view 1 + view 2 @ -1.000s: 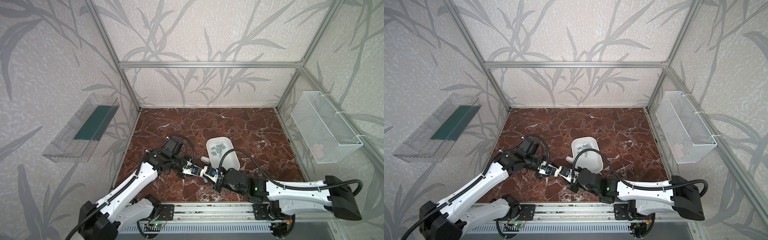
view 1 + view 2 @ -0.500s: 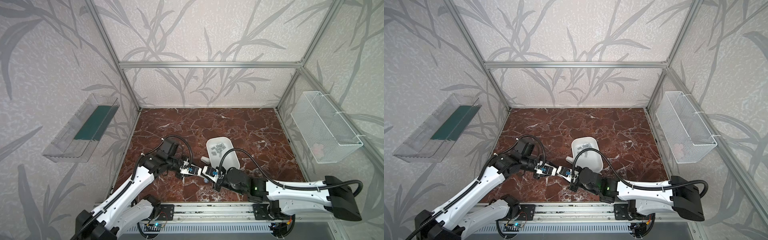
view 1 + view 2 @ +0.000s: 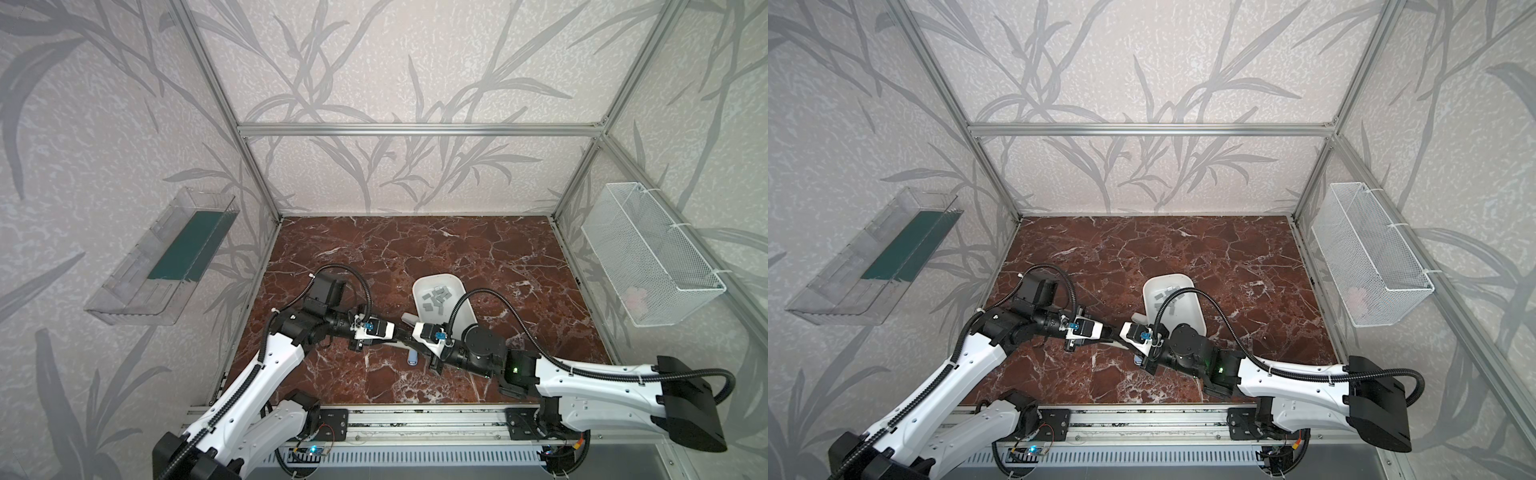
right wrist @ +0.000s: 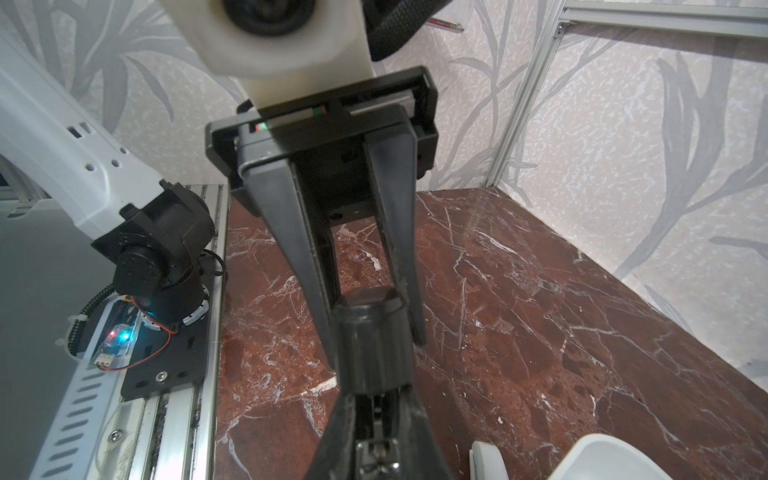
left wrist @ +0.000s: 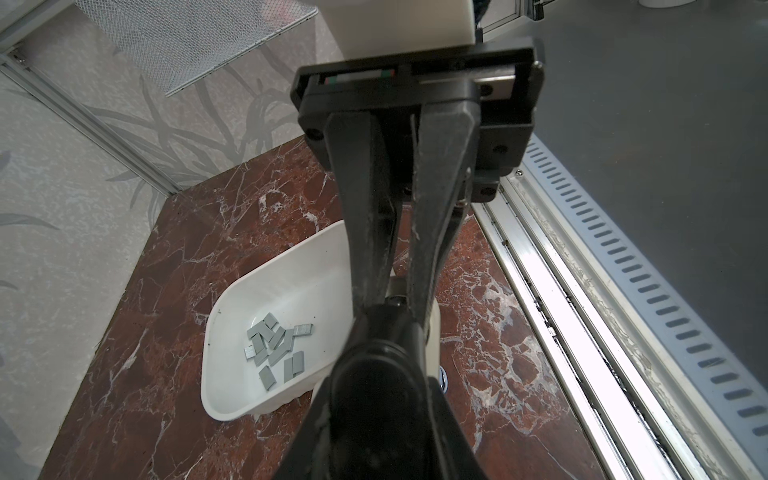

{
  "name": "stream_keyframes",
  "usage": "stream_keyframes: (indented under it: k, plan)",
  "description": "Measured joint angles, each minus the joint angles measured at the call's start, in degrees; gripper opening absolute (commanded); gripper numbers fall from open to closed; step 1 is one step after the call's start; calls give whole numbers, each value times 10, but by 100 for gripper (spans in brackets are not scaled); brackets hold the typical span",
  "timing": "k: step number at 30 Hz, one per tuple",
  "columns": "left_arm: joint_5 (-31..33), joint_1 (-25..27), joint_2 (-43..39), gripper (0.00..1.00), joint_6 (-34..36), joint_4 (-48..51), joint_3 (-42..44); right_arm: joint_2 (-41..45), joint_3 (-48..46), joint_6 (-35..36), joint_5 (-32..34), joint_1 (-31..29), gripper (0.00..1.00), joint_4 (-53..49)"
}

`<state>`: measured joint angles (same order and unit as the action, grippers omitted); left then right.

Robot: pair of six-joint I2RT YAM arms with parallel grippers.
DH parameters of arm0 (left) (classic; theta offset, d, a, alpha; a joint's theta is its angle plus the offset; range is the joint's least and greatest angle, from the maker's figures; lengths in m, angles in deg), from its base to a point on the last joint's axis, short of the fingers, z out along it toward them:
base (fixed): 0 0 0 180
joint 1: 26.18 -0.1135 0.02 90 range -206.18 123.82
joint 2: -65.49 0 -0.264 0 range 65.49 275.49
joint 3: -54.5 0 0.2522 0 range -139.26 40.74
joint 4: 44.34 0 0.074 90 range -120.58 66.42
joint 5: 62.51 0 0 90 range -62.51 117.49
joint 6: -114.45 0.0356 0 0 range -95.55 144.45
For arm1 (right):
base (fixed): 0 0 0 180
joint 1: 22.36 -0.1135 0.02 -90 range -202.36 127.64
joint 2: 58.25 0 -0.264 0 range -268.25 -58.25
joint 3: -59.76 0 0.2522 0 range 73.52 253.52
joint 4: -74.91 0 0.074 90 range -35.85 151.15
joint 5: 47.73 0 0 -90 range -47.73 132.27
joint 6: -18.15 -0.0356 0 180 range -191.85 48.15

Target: Load the staples into the stapler

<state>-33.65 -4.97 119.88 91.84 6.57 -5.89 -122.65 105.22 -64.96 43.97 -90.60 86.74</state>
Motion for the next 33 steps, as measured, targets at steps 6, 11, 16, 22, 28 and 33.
stream_keyframes:
  k: [6,11,16,22,28,33]
  plan:
    - [-11,-22,-2,0,-4,5,0,-6,1,0,-20,19,0,-6]
    - [-25,-42,-19,0,-6,1,0,-7,-40,-10,-19,51,0,-69]
    - [-26,-48,-23,0,-6,-17,-1,-2,-56,-23,-25,55,0,-108]
    - [-31,-48,-26,0,-8,-31,-1,0,-49,-36,-46,55,9,-118]
    - [-31,-48,-26,0,-10,-34,-1,59,-43,-55,-82,50,37,-122]
    - [-31,-47,-22,0,-10,-34,-1,169,-52,-69,-80,28,49,-116]
